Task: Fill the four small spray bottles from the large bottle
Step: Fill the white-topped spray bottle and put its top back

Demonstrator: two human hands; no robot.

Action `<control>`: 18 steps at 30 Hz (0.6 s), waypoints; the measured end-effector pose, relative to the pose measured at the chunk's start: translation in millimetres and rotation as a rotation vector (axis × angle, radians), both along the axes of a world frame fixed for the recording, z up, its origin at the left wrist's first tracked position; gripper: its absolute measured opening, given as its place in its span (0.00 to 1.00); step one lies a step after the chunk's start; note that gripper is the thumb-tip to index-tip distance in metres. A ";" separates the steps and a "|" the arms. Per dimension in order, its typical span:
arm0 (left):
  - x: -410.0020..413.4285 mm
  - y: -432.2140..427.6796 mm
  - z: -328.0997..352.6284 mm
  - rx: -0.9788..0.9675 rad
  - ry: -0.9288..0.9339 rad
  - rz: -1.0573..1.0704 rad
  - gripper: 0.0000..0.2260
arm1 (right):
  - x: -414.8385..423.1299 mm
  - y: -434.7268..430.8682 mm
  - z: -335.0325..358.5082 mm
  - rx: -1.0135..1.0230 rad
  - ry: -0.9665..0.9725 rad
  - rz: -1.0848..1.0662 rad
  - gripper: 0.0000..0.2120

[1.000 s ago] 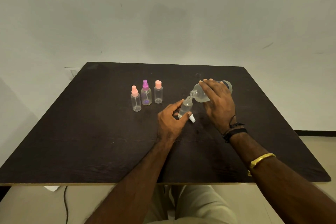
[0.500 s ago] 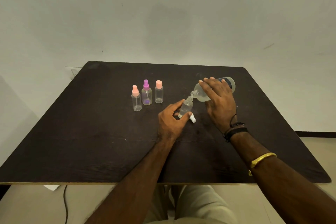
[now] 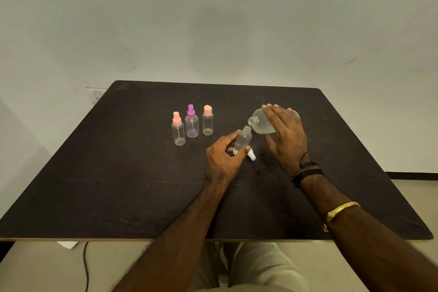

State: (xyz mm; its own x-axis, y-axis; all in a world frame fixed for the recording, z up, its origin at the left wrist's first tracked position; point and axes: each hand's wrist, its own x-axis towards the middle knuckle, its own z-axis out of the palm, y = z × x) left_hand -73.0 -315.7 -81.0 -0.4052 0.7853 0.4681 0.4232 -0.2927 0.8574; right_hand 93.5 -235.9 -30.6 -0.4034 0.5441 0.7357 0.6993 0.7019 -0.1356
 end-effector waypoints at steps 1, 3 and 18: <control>0.1 -0.3 0.9 -0.004 -0.010 0.001 0.23 | -0.5 -1.2 0.8 -0.030 0.008 -0.004 0.30; 0.5 -1.1 3.4 -0.013 -0.045 -0.002 0.22 | -1.6 -2.7 2.4 -0.110 0.054 -0.018 0.34; 0.7 -0.3 3.0 -0.031 -0.147 -0.013 0.21 | -15.3 9.7 -0.4 -0.455 0.460 -0.123 0.42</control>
State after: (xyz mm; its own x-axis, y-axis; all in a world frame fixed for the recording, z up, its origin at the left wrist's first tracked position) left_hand -72.3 -315.9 -78.0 -0.4576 0.8040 0.3799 0.2885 -0.2699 0.9187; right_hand 78.2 -226.2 -31.1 -0.0178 0.8637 0.5037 0.5700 0.4227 -0.7046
